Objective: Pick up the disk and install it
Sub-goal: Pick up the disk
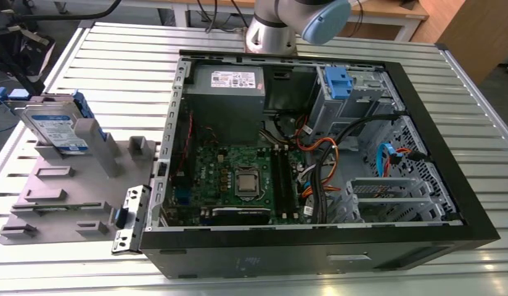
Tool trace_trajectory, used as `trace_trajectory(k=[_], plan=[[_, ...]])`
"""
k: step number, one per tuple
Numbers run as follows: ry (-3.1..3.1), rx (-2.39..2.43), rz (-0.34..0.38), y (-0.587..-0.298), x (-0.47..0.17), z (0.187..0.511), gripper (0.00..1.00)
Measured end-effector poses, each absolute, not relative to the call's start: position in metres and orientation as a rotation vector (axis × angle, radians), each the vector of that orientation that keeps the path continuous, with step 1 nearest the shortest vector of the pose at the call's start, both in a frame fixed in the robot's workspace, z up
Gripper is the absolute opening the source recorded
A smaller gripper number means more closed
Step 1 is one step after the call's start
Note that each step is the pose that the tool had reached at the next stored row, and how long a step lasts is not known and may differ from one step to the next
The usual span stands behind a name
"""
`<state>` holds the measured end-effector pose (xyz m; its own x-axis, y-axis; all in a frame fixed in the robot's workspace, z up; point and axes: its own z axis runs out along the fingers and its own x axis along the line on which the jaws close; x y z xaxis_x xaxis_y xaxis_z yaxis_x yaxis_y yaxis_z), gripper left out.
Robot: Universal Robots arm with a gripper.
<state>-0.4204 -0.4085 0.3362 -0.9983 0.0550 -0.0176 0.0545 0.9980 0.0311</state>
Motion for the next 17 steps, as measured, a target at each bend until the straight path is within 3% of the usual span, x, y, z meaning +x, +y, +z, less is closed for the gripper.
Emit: trace_trajectory(k=[17], plan=[[3.104,-0.387,0.052,-0.4085,-0.4204,0.3355,0.11]])
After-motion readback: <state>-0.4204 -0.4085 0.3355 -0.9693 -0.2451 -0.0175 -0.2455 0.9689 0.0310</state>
